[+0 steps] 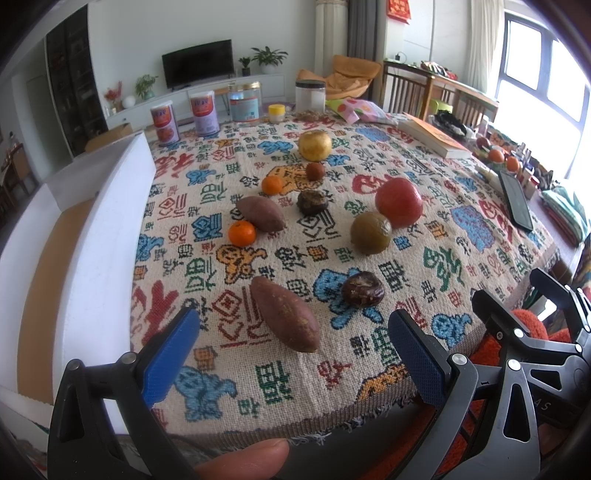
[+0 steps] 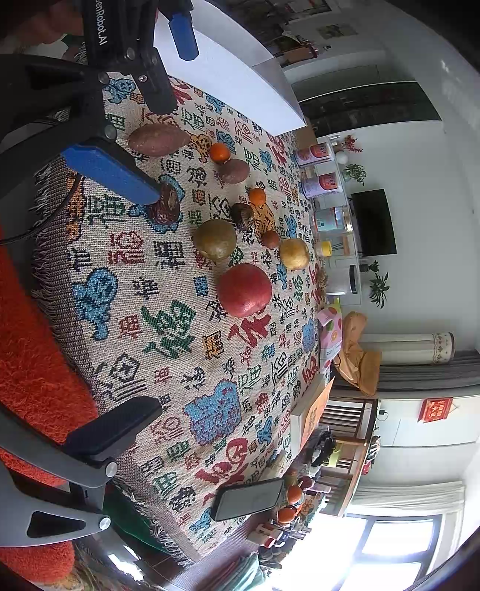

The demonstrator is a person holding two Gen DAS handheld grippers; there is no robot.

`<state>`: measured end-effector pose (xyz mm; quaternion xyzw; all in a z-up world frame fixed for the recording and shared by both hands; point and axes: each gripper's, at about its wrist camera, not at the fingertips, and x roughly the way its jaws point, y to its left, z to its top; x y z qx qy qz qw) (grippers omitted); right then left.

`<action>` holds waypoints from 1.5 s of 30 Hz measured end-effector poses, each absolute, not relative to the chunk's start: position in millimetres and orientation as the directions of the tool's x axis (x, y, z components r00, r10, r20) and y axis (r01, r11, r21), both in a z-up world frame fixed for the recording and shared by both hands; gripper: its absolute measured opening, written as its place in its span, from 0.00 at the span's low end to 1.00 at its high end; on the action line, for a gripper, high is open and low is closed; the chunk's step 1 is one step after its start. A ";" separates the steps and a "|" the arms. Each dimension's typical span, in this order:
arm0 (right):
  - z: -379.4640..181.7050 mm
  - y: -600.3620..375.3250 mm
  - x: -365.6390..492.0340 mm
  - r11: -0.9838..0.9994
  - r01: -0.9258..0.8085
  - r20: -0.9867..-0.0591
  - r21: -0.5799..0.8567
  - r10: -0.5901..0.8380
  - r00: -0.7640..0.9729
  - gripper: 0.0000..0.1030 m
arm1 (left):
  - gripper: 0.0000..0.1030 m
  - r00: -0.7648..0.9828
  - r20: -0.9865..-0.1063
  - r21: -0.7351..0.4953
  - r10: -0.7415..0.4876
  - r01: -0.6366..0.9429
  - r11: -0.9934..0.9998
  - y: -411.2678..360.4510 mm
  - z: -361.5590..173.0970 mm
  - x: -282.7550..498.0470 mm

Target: Organize fruits

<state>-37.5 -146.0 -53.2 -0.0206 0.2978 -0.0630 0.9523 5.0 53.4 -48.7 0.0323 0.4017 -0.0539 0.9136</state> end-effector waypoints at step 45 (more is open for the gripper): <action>-52.7 -146.6 -37.8 0.991 0.109 -0.564 -0.074 -0.132 0.815 1.00 | 0.99 0.661 -0.747 0.011 -0.072 0.119 0.993 51.5 -52.1 5.4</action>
